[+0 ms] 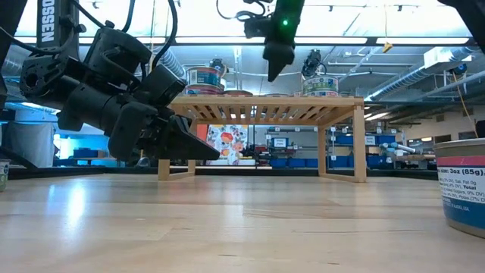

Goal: Stack canned seafood by type on shelf
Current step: Put the green tuna can on the shelf

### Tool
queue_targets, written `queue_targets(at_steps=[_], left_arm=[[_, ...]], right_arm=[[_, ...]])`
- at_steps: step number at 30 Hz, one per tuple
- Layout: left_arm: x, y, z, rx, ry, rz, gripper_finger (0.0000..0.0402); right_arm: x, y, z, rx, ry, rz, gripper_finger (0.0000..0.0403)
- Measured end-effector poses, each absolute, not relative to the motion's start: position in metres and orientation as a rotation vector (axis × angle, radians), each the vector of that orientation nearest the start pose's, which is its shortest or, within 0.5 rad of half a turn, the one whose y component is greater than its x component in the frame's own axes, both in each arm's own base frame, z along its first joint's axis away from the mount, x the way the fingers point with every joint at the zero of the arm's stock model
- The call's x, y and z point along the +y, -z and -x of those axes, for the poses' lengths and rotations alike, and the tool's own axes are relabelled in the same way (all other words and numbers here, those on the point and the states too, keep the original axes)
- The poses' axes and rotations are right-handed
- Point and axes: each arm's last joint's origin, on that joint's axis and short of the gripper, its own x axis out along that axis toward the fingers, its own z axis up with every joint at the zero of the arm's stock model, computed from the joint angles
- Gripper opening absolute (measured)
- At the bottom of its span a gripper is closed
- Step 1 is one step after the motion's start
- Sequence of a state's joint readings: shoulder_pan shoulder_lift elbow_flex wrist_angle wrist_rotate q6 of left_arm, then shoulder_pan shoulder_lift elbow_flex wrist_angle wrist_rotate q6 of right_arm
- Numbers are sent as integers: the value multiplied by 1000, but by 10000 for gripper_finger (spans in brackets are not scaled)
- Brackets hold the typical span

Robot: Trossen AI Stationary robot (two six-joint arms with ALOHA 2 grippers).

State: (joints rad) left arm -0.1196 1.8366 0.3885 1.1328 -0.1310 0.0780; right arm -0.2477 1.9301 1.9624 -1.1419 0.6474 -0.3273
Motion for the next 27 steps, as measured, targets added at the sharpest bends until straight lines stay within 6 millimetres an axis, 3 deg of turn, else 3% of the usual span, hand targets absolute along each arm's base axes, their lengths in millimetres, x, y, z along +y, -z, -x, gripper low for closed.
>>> queue_targets(at_steps=[8,15,20,27], left_arm=[[-29,-92,-269,313,1,-117,1],[-29,-92,-269,314,1,-117,1],[-29,-92,-269,314,1,-117,1],[-29,-92,-269,314,1,-117,1]], right_arm=[[-152,-346,-369,1140,552,156,13],[-178,-345,-358,1104,525,-10,24],[-182,-340,-357,1105,485,-50,6],[-186,-325,-354,1146,511,-57,13]])
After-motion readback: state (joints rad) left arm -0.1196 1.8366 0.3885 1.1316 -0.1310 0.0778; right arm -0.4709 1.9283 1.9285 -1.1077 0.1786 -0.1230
